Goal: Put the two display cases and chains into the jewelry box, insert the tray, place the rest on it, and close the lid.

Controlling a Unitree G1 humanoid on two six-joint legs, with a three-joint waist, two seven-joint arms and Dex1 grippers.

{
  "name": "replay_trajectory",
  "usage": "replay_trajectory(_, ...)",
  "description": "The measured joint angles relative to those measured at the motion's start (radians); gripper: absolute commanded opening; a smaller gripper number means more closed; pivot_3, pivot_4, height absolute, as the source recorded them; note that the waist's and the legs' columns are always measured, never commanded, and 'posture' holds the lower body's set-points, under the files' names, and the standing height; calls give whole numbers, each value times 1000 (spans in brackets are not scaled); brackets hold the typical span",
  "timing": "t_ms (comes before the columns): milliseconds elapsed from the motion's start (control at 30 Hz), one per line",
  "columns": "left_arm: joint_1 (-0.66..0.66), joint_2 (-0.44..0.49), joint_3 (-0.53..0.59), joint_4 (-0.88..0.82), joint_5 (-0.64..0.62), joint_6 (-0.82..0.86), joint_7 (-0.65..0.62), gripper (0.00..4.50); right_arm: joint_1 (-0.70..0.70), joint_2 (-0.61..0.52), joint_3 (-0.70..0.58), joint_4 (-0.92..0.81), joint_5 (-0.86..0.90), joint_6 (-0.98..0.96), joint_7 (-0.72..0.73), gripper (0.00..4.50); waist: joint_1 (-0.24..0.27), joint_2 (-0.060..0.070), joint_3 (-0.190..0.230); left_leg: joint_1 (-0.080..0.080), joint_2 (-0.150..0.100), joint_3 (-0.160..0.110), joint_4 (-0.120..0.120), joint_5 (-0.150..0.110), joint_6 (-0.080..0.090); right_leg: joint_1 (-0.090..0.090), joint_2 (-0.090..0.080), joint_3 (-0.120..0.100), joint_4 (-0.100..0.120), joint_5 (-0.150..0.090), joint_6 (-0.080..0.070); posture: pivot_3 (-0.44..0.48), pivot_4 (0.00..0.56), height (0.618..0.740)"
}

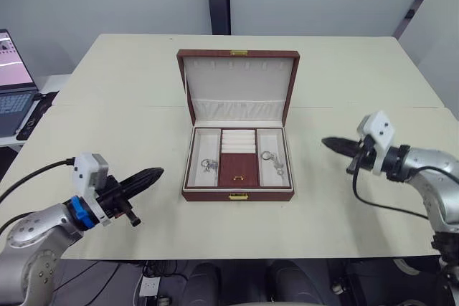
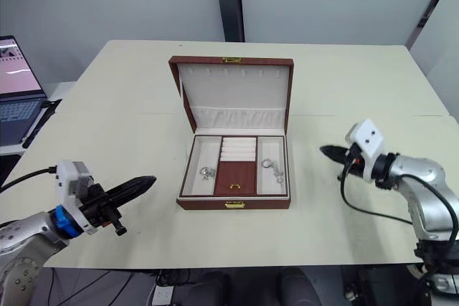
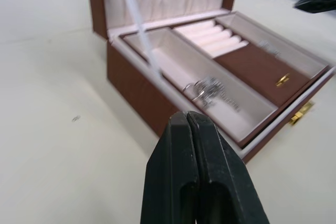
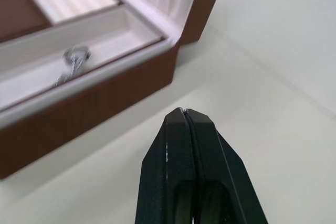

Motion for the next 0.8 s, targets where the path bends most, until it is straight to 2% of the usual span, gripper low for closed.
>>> replay_trajectory(233,76,30,50,-208,-171,42,5,0,-277,61,30,131,-34,13,-138,6,1,1,0,0,0,0,0,0,0,-1,0,1,0,0,0,0,150,740)
replay_trajectory(467,107,-1,65,-295,-248,31,82,0,-441,158,134,374,-163,-113,-235,6,1,1,0,0,0,1,0,0,0,-1,0,1,0,0,0,0,150,740)
replay_trajectory(600,113,-6,65,-303,-253,17,107,0,-509,198,144,480,-183,-163,-240,6,1,1,0,0,0,2,0,0,0,-1,0,1,0,0,0,0,150,740)
replay_trajectory(667,97,-6,61,-311,-253,15,125,0,-593,239,149,606,-182,-156,-229,6,-1,1,0,0,0,2,0,0,0,-2,0,0,1,0,0,0,150,740)
replay_trajectory(800,72,-5,46,-326,-261,15,155,0,-658,264,146,738,-161,-161,-180,6,0,1,0,0,0,2,-1,0,0,-2,0,1,0,0,0,0,150,740)
